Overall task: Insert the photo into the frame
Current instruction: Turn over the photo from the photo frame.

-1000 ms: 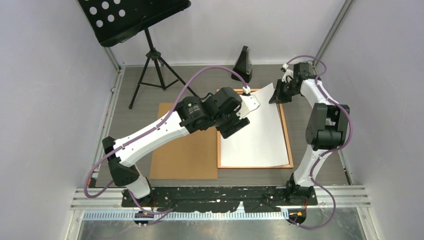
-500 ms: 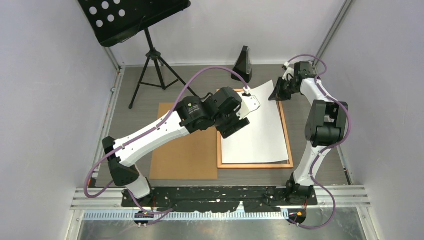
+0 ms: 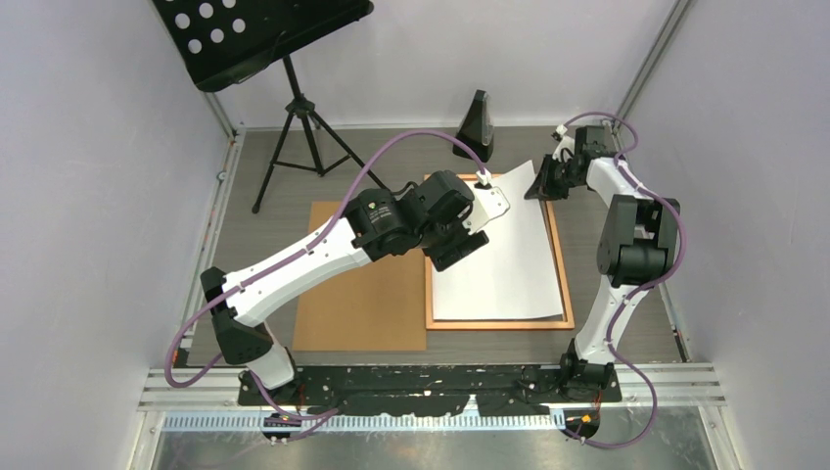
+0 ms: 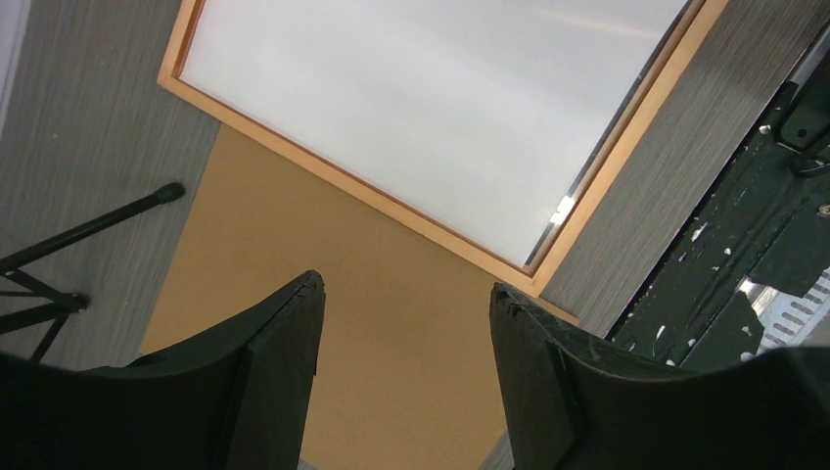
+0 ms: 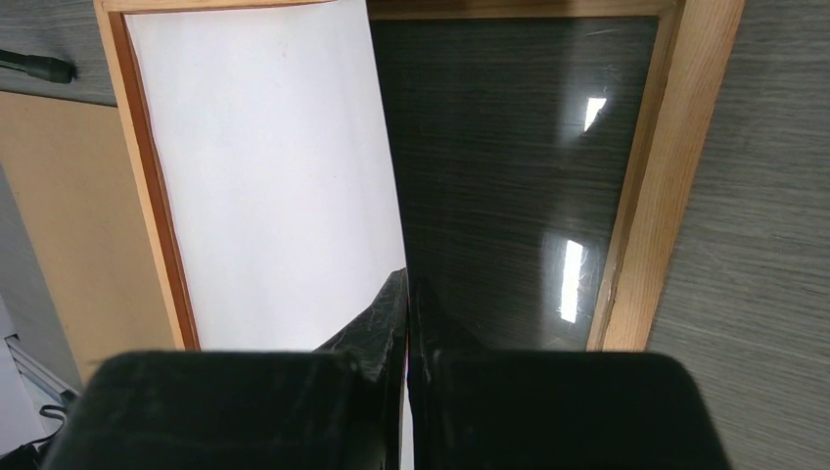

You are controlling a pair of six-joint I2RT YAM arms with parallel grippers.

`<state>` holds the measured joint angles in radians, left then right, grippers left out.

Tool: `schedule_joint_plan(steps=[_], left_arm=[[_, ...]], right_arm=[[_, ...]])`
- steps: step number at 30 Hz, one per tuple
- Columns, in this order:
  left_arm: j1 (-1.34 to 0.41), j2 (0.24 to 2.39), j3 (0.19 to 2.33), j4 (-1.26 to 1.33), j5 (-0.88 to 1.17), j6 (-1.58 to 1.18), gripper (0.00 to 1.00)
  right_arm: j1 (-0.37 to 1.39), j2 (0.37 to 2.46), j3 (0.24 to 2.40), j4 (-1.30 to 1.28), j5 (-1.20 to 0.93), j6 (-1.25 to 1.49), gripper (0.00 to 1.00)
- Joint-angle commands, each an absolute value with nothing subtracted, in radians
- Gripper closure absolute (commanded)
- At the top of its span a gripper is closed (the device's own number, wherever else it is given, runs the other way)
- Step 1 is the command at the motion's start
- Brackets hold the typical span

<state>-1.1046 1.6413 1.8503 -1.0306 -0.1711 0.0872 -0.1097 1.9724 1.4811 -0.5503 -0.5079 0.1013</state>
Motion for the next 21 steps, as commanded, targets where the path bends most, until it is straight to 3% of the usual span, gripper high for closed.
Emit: schedule_joint_plan(steps=[1,21], left_arm=[[-1.101,1.642,1.858,-1.032,-0.158,0.093,0.37],[-1.101,1.632,1.849,-1.029,-0.153,0.092,0.37]], right_arm=[[-0.112,1.951,1.473,-0.483,-0.524,0.128,0.95],[-0.112,1.928,1.421,-0.417,-0.471,0.147,0.95]])
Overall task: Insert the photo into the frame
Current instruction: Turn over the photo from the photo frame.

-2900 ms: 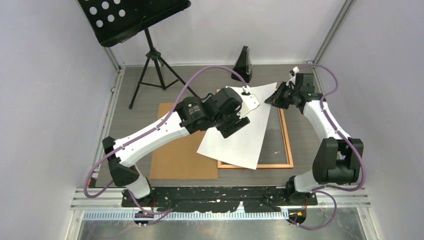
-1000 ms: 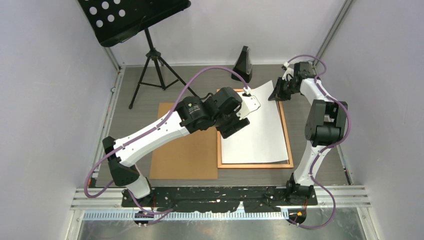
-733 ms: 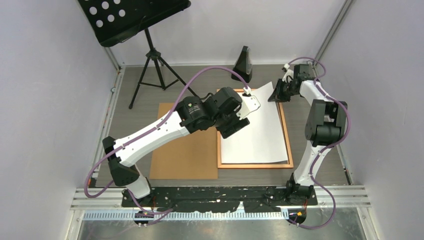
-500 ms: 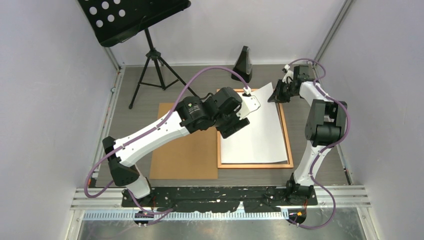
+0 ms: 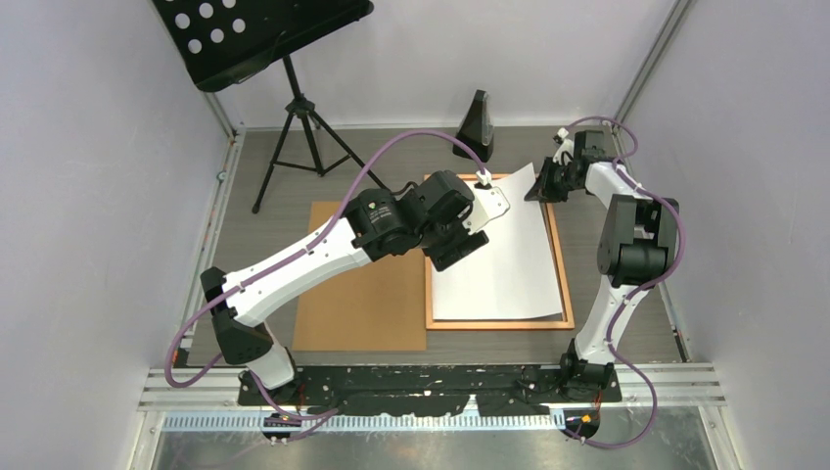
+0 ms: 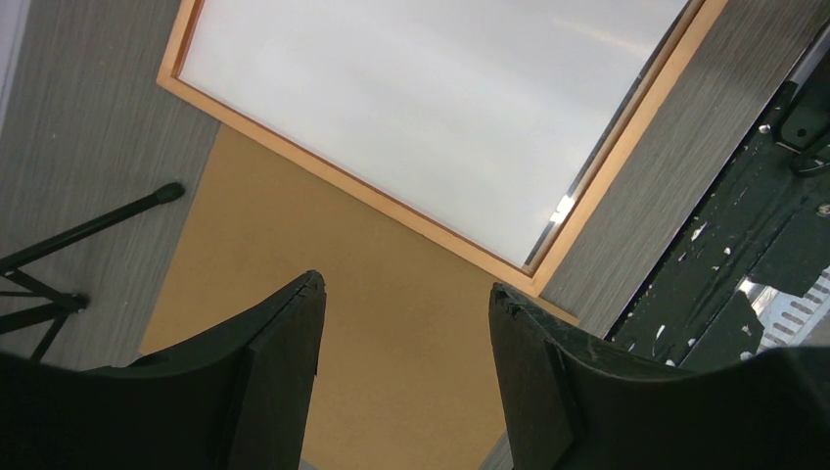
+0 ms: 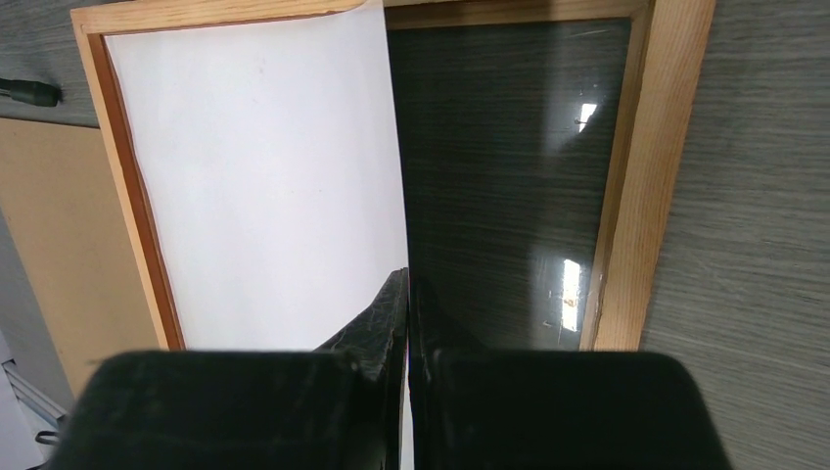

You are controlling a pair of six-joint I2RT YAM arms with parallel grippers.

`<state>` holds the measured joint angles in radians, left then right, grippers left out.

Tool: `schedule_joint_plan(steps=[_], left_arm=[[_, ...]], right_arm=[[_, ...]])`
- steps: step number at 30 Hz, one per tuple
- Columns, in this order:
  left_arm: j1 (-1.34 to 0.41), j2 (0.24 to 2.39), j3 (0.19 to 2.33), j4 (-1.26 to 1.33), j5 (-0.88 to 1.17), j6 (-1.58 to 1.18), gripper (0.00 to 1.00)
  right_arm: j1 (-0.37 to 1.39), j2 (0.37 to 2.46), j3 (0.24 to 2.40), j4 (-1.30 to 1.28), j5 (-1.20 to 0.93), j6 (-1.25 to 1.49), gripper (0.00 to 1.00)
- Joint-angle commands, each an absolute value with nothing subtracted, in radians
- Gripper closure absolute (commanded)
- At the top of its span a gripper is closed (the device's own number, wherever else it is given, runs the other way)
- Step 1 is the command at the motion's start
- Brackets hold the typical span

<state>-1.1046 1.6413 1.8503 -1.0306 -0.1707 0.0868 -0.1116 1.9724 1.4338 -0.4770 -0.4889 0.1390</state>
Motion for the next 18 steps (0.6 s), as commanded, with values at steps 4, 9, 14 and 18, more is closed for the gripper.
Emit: schedule_joint_plan(steps=[4,9,14,18], left_arm=[[-1.100,1.636,1.851,-1.031,-0.150,0.093,0.37],[-1.100,1.637,1.852,-1.031,-0.149,0.092,0.37],[-1.100,1.637,1.852,-1.033,-0.149,0.091,0.37],[-1.101,1.640,1.856,-1.033,-0.148,0.091,0.37]], right_arm=[[-0.113,1.922,1.410,-0.407,-0.463,0.144,0.95],[-0.117,1.916,1.403,-0.398,-0.456,0.141,0.95],[-0.122,1.910,1.395,-0.397,-0.449,0.137,0.95],[-0.125,1.902,1.371,-0.381,-0.443,0.144,0.95]])
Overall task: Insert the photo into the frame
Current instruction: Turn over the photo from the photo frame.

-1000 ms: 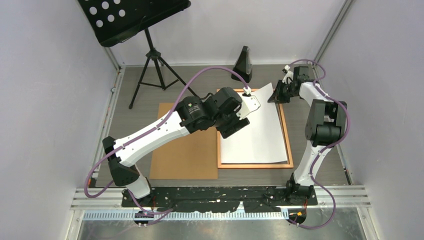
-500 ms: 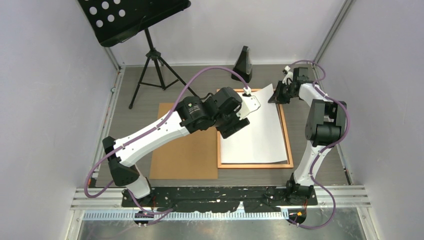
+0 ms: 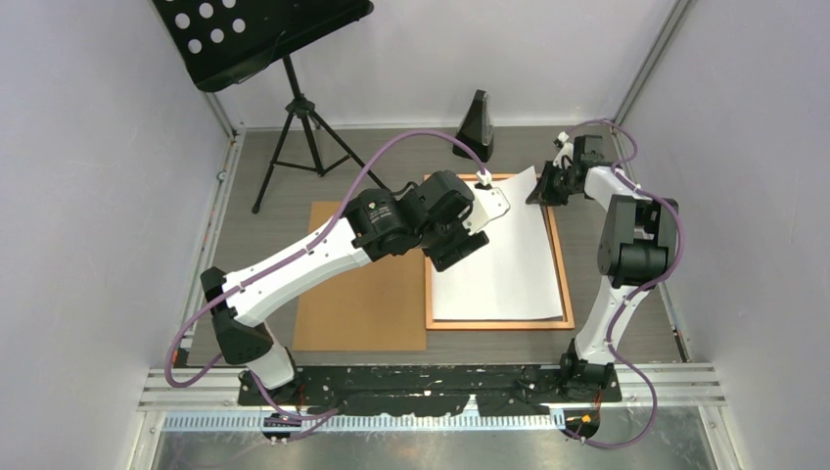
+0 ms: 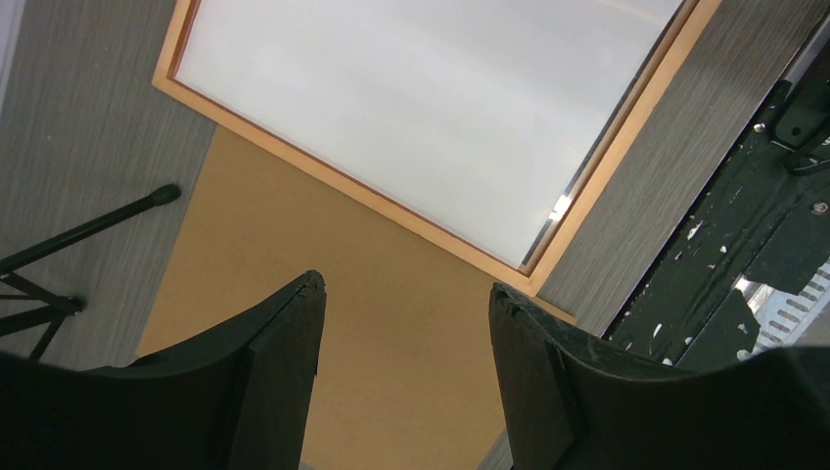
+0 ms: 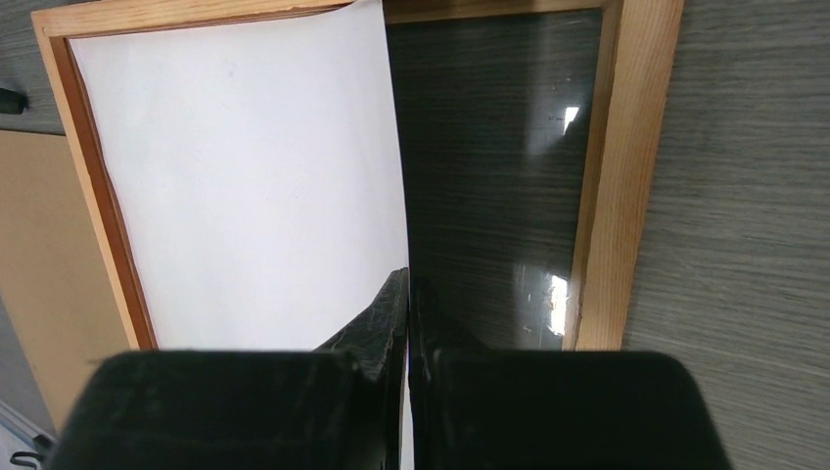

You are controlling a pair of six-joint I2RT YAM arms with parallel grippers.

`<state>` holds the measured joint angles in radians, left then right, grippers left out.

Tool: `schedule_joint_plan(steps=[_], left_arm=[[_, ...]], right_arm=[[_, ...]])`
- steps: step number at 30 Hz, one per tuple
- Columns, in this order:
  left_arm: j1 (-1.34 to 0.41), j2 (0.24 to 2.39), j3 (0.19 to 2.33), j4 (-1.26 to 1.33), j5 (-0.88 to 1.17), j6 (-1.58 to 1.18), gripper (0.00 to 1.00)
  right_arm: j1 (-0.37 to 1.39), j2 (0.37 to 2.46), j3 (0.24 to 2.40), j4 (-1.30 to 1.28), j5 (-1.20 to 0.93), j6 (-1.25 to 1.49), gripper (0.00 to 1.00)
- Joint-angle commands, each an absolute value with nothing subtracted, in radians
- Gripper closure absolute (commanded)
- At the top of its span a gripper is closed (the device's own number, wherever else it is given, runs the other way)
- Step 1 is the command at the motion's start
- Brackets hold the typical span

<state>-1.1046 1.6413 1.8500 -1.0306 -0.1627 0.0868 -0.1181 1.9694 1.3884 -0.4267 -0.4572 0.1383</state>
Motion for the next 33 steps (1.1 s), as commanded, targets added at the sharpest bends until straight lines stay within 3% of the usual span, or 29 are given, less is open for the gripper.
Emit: schedule_joint_plan(steps=[1,22,33], left_arm=[[-1.101,1.641,1.855,-1.033,-0.147,0.091,0.37],[-1.100,1.637,1.853,-1.034,-0.156,0.090,0.36],[-1.101,1.632,1.850,-1.033,-0.155,0.089,0.35]], right_arm=[[-0.125,1.897,1.362,-0.378,-0.440,0.146,0.95],[-0.132,1.914,1.357,-0.337,-0.412,0.159,0.94],[-0.132,1.929,1.370,-0.339,-0.384,0.166,0.78]])
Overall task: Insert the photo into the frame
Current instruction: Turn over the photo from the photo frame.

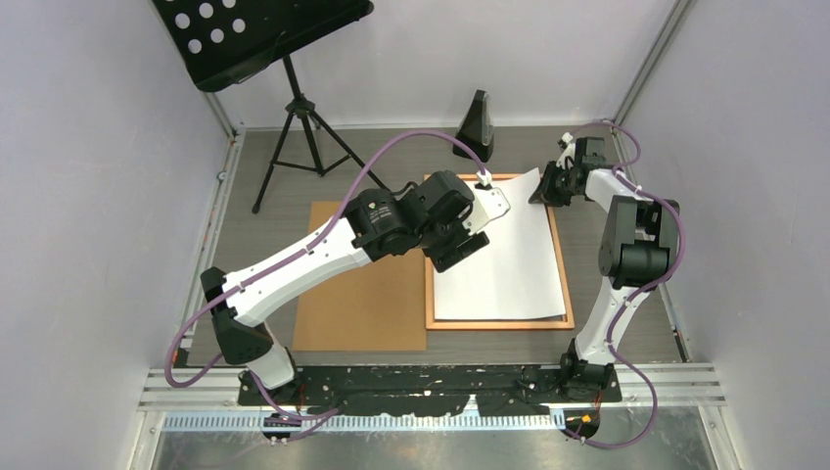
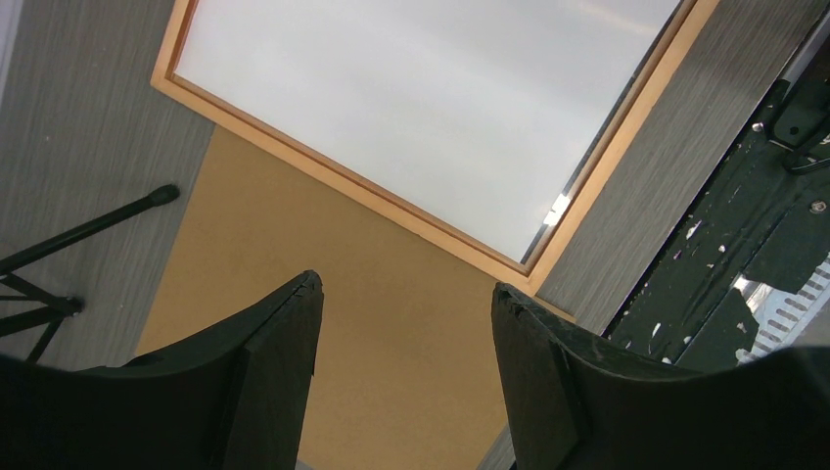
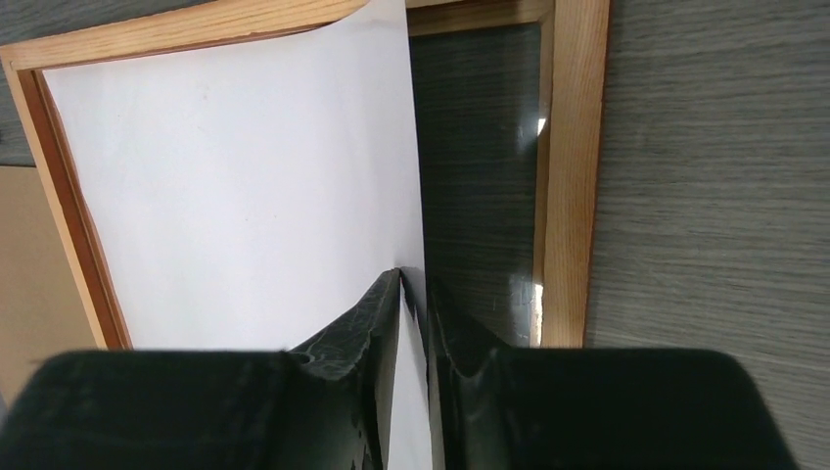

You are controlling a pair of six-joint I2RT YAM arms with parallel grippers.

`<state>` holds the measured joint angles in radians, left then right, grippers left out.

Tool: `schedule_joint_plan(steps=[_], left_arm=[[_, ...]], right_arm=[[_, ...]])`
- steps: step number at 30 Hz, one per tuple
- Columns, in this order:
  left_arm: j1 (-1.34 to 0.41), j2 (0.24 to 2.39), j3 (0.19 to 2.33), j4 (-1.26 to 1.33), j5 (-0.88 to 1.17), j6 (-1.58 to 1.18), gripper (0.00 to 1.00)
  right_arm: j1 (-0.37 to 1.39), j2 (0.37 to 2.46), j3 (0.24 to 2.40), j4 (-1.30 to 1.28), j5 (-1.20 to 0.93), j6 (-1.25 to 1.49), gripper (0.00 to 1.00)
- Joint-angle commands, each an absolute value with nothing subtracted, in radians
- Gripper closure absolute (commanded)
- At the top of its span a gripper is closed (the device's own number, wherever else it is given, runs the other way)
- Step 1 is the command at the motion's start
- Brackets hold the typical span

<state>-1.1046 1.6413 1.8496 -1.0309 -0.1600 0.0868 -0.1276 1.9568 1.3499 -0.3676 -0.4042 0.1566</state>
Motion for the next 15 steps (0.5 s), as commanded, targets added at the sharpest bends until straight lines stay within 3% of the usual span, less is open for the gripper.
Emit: schedule_joint_plan(steps=[1,9,15], left_arm=[[-1.100,1.632,1.850,-1.033,-0.154,0.090,0.35],[-1.101,1.631,1.852,-1.033,-0.157,0.088,0.35],[-1.100,1.629,1.852,-1.034,-0.157,0.088,0.34]], right_arm=[[-0.132,1.929,1.368,-0.337,-0.383,0.168,0.75],[-0.132,1.927,1.358,-0.330,-0.370,0.177,0.62],[-0.132,1.925,1.356,-0.328,-0.362,0.183,0.60]])
